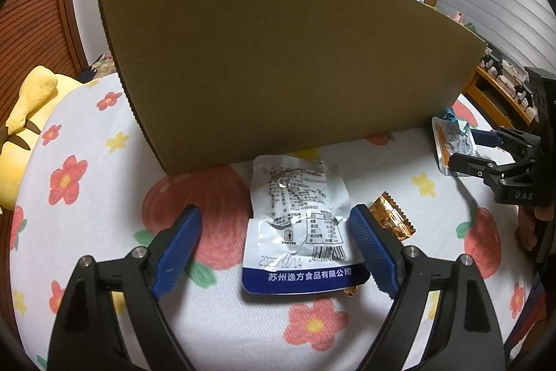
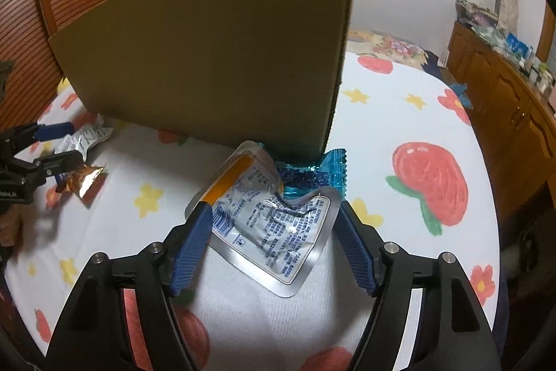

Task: Organize snacks
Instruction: 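Grasp the silver-white packet with the left gripper while the right grasps the clear orange-strip packet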

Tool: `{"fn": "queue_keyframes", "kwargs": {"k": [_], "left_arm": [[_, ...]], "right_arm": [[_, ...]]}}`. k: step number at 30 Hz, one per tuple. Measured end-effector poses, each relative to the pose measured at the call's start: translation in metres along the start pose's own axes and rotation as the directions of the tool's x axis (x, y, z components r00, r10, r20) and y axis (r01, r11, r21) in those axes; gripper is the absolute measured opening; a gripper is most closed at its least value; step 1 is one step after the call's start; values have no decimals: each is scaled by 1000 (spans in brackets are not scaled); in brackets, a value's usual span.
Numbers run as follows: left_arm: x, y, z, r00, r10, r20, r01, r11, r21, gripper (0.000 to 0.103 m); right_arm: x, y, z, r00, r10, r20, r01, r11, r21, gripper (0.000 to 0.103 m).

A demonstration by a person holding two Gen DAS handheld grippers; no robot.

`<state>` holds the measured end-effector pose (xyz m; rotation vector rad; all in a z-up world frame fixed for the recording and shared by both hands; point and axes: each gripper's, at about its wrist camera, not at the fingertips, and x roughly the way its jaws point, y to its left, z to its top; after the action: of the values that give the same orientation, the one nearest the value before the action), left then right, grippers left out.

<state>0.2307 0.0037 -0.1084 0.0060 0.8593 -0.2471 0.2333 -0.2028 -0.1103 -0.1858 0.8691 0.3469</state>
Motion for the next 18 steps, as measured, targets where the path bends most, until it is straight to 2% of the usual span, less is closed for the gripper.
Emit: {"fn": "queue_keyframes", "kwargs": {"k": [7, 14, 18], "left_arm": [[1, -5, 3, 999, 52, -4, -52, 998, 31, 99], [1, -3, 9, 999, 8, -54, -8, 1000, 14, 99], [-6, -2, 12, 999, -13, -45, 14, 1000, 15, 99]], "right_arm": [[2, 2, 1, 1000, -3, -4, 3, 1000, -10, 77], [3, 2, 1, 1000, -2, -5, 2, 1000, -11, 78], [2, 2, 0, 1000, -2, -4, 2, 1000, -13, 78]]}}
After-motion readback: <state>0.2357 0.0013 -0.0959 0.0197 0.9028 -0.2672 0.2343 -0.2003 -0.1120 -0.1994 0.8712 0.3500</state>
